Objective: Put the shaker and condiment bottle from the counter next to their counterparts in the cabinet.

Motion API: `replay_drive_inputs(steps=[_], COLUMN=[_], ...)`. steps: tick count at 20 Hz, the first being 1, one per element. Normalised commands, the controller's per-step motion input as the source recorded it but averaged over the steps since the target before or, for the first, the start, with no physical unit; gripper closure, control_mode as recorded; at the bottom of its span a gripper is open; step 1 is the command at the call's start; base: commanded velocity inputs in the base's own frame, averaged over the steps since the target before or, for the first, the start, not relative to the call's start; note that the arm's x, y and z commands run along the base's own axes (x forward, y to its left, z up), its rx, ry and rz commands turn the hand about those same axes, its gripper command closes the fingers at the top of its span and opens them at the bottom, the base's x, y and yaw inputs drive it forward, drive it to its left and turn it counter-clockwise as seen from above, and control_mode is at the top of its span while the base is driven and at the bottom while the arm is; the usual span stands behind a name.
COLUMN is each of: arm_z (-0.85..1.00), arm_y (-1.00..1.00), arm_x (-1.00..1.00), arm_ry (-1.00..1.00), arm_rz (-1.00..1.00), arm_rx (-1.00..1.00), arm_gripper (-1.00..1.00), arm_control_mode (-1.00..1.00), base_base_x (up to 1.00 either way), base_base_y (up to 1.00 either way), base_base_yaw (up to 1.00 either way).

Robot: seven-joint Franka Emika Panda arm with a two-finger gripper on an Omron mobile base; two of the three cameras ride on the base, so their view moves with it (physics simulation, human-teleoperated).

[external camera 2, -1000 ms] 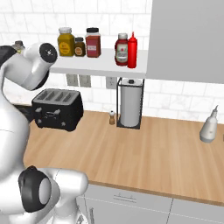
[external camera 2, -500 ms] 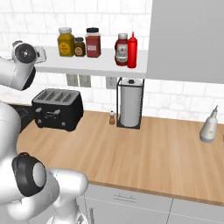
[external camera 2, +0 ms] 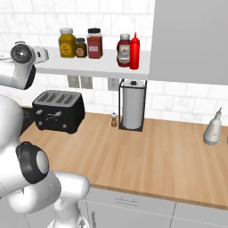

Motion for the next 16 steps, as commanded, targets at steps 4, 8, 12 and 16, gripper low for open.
replay_drive_inputs(steps=[4,8,12,16], arm_z=[0.00,0.00,0.00,0.00], arm_y=[0.00,0.00,0.00,0.00], arm_x=[0.37,0.34,0.07,0.03], arm_ry=[0.00,0.00,0.00,0.00], arm_rz=[-0.03,-0.02,-0.02,-0.03], arm_rx=[0.00,0.00,0.00,0.00], arm_gripper=[1.00,1.00,-1.00,-1.00], arm_control_mode=[-1.00,-1.00,-1.00,-1.00], base_base_x=[0.00,0.00,0.00,0.00], base_base_y=[0.00,0.00,0.00,0.00], base_base_yaw=[0.00,0.00,0.00,0.00])
